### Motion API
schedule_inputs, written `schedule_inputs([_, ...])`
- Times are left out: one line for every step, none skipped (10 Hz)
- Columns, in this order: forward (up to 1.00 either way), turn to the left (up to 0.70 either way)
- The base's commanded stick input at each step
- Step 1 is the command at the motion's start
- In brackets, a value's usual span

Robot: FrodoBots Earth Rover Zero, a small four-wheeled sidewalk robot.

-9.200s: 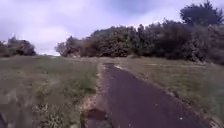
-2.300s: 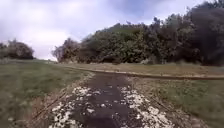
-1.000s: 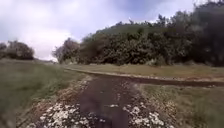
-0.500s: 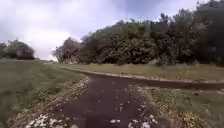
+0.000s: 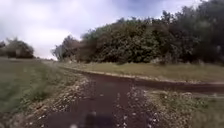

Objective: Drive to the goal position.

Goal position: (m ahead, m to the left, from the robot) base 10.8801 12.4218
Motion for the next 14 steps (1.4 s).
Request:
schedule_inputs([0.85,0.00])
schedule_inputs([0.85,0.00])
schedule_inputs([0.85,0.00])
schedule_inputs([0.85,0.00])
schedule_inputs([0.85,0.00])
schedule_inputs([0.85,0.00])
schedule_inputs([0.85,0.00])
schedule_inputs([0.85,0.00])
schedule_inputs([0.85,0.00])
schedule_inputs([0.85,0.00])
schedule_inputs([0.85,0.00])
schedule_inputs([0.85,0.00])
schedule_inputs([0.85,0.00])
schedule_inputs([0.85,0.00])
